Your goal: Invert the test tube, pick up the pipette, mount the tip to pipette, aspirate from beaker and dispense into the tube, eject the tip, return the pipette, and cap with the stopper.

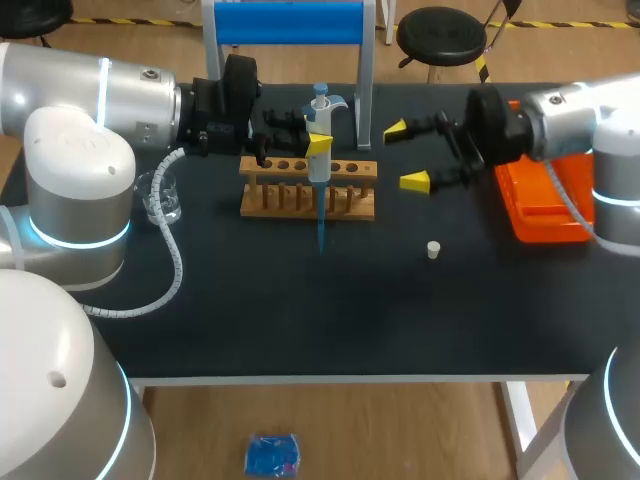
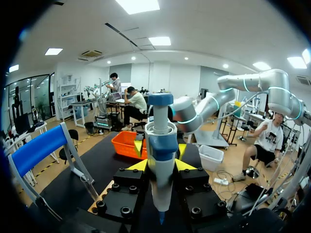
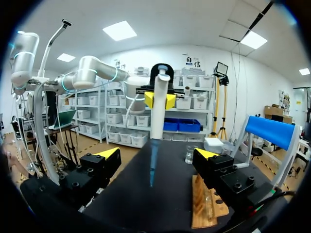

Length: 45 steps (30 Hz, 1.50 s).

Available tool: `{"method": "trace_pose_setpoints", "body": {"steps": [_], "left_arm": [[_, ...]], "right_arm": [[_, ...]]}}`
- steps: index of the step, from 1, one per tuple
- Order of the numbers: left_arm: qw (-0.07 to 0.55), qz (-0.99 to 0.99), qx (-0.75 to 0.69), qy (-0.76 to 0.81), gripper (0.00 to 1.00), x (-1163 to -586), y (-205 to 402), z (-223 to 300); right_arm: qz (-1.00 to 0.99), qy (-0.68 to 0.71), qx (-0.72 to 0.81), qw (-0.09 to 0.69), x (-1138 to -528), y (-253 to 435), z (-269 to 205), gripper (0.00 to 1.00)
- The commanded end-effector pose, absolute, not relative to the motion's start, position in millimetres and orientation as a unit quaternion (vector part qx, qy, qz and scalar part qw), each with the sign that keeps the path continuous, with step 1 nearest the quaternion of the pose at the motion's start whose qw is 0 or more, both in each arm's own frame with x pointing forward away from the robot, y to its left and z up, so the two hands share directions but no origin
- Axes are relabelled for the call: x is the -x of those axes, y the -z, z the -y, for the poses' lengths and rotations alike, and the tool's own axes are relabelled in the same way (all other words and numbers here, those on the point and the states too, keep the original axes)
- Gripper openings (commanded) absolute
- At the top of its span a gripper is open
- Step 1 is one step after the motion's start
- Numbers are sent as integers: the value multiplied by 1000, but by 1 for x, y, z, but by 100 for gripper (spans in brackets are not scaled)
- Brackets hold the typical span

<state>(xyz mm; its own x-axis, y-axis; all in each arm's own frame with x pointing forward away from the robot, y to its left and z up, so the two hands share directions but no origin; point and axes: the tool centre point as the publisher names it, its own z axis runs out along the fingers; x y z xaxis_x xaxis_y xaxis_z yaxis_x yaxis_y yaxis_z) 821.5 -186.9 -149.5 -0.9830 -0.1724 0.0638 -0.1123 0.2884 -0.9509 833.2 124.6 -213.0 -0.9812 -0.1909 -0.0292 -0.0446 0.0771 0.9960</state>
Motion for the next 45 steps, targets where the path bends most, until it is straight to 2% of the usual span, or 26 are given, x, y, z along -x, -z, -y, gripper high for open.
{"method": "trace_pose_setpoints", "body": {"steps": [1, 13, 24, 45], "left_arm": [[26, -802, 89, 590, 0, -821, 149, 187], [26, -802, 89, 590, 0, -821, 149, 187], [26, -802, 89, 590, 0, -821, 149, 187], [26, -802, 89, 590, 0, -821, 149, 187]], "right_arm": [[732, 677, -65, 41, -805, 207, -132, 100], [720, 689, -20, 77, -787, 200, -165, 100], [721, 692, -26, 27, -788, 199, -199, 100], [707, 706, -4, 36, -816, 194, -239, 100]]}}
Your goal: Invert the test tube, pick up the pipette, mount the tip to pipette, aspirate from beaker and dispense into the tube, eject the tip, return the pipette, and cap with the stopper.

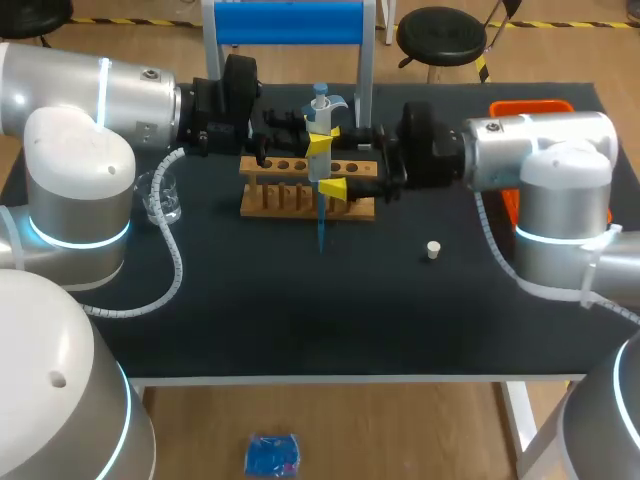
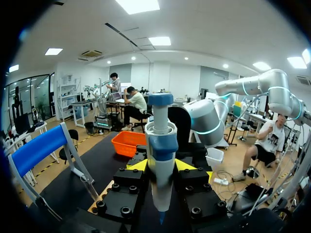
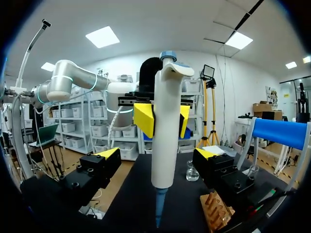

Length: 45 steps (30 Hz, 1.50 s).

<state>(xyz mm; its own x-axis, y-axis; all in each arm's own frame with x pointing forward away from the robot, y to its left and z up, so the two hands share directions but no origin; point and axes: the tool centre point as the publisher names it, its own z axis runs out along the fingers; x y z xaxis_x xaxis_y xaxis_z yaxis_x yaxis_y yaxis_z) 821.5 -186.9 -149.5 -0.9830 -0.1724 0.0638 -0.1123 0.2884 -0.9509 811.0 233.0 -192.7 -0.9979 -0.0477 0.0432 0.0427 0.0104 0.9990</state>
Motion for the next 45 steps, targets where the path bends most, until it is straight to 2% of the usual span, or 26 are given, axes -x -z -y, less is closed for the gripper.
{"method": "trace_pose_setpoints", "body": {"steps": [1, 15, 16, 17, 18, 19, 20, 21, 25, 32, 39, 45], "left_arm": [[26, -802, 89, 590, 0, -821, 149, 187], [26, -802, 89, 590, 0, -821, 149, 187], [26, -802, 89, 590, 0, -821, 149, 187], [26, -802, 89, 590, 0, -821, 149, 187], [26, -802, 89, 590, 0, -821, 149, 187], [26, -802, 89, 590, 0, -821, 149, 187], [26, -802, 89, 590, 0, -821, 149, 187], [26, -802, 89, 590, 0, -821, 149, 187], [26, -802, 89, 590, 0, -821, 149, 187], [26, -802, 89, 590, 0, -821, 149, 187], [26, -802, 89, 590, 0, -821, 149, 187], [26, -802, 89, 590, 0, -821, 149, 187]], "right_arm": [[707, 706, -4, 36, -817, 194, -239, 100], [708, 705, -9, 42, -823, 192, -248, 100], [708, 705, -9, 42, -824, 192, -249, 97], [708, 705, -9, 41, -824, 191, -249, 82], [708, 705, -10, 41, -824, 191, -249, 73], [709, 704, -10, 41, -824, 191, -249, 68], [709, 704, -10, 41, -824, 191, -249, 50], [710, 703, -10, 41, -824, 191, -249, 46], [713, 699, -11, 42, -825, 191, -249, 35], [719, 693, -16, 45, -825, 191, -250, 24], [722, 690, -22, 49, -824, 190, -251, 0], [723, 688, -26, 56, -824, 190, -253, 0]]}}
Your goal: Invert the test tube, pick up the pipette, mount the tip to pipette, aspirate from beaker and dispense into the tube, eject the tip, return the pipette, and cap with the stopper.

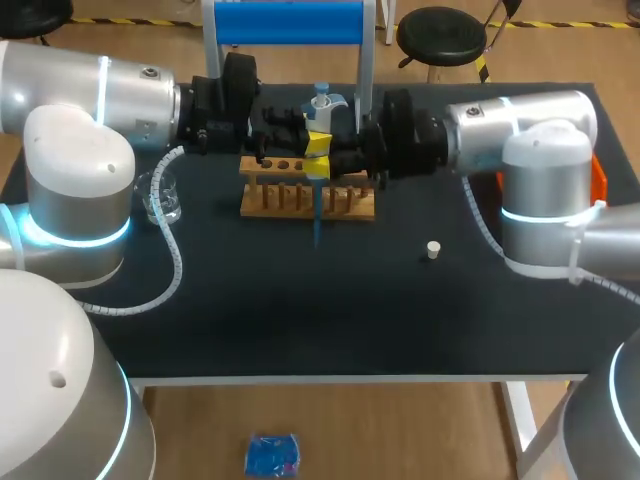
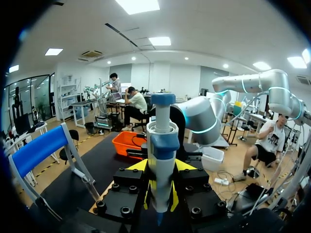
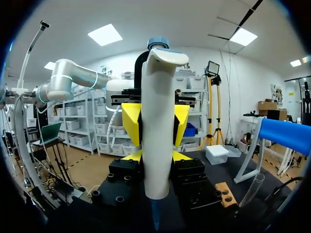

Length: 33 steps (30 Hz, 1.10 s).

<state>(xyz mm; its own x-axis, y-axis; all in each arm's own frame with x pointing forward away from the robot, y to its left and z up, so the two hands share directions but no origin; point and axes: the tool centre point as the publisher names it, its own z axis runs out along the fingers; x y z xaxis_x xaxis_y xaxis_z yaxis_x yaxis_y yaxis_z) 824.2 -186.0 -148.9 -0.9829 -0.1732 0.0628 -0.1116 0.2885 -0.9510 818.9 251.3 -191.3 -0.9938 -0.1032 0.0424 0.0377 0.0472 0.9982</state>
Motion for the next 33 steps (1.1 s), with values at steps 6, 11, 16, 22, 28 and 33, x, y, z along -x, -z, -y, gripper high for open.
{"method": "trace_pose_setpoints", "body": {"steps": [6, 11, 16, 22, 28, 33], "left_arm": [[26, -802, 89, 590, 0, -821, 149, 187], [26, -802, 89, 590, 0, -821, 149, 187], [26, -802, 89, 590, 0, -821, 149, 187], [26, -802, 89, 590, 0, -821, 149, 187], [26, -802, 89, 590, 100, -821, 149, 187], [26, -802, 89, 590, 100, -821, 149, 187]], "right_arm": [[720, 692, -24, 56, -823, 190, -252, 0], [717, 695, -21, 54, -823, 190, -251, 0], [714, 698, -18, 54, -824, 190, -248, 0], [713, 699, -17, 54, -825, 190, -246, 0], [711, 700, -14, 56, -826, 193, -245, 0], [709, 703, -11, 57, -829, 194, -243, 0]]}}
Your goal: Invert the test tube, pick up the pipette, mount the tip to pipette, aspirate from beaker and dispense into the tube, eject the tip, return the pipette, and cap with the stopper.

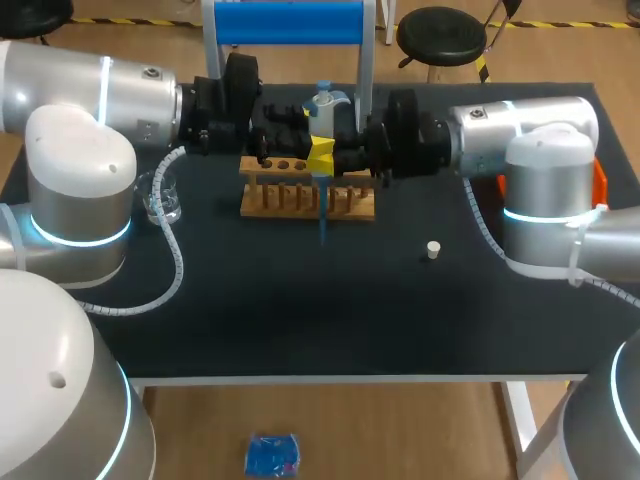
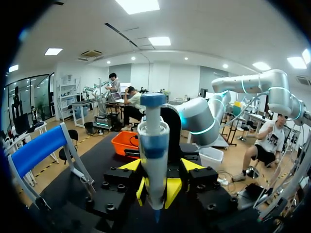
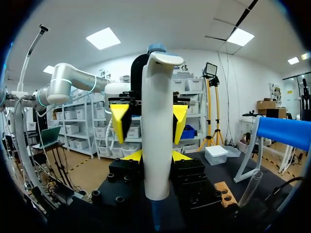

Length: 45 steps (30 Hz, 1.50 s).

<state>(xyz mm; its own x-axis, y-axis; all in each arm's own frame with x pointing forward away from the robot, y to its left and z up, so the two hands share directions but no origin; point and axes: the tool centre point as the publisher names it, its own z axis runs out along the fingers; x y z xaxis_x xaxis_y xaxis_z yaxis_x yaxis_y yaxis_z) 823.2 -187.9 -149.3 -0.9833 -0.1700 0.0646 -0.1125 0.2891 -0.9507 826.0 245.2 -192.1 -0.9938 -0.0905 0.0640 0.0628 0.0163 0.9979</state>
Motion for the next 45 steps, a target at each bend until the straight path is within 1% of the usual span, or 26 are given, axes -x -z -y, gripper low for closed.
{"method": "trace_pose_setpoints", "body": {"steps": [1, 8, 14, 16, 27, 30, 31, 33, 35, 38, 40, 41, 45], "left_arm": [[26, -802, 89, 590, 100, -821, 149, 187], [26, -802, 89, 590, 100, -821, 149, 187], [26, -802, 89, 590, 100, -821, 149, 187], [26, -802, 89, 590, 100, -821, 149, 187], [26, -802, 89, 590, 100, -821, 149, 187], [26, -802, 89, 590, 100, -821, 149, 187], [26, -802, 89, 590, 100, -821, 149, 187], [26, -802, 89, 590, 100, -821, 149, 187], [26, -802, 89, 590, 100, -821, 149, 187], [26, -802, 89, 590, 100, -821, 149, 187], [26, -802, 89, 590, 100, -821, 149, 187], [26, -802, 89, 590, 100, -821, 149, 187], [26, -802, 89, 590, 100, -821, 149, 187]], "right_arm": [[708, 704, -11, 58, -829, 194, -242, 0], [703, 707, -4, 72, -837, 197, -231, 0], [706, 704, -14, 78, -848, 188, -201, 0], [709, 700, -19, 89, -854, 183, -184, 0], [720, 689, -37, 82, -872, 156, -88, 0], [721, 688, -34, 76, -877, 151, -61, 0], [723, 687, -28, 63, -878, 149, -52, 0], [717, 693, -29, 72, -879, 145, -35, 0], [721, 691, -23, 51, -879, 142, -19, 0], [721, 691, -18, 44, -876, 138, 5, 0], [717, 694, -19, 54, -875, 136, 17, 0], [720, 693, -12, 39, -875, 135, 25, 0], [718, 695, -1, 28, -876, 134, 57, 0]]}}
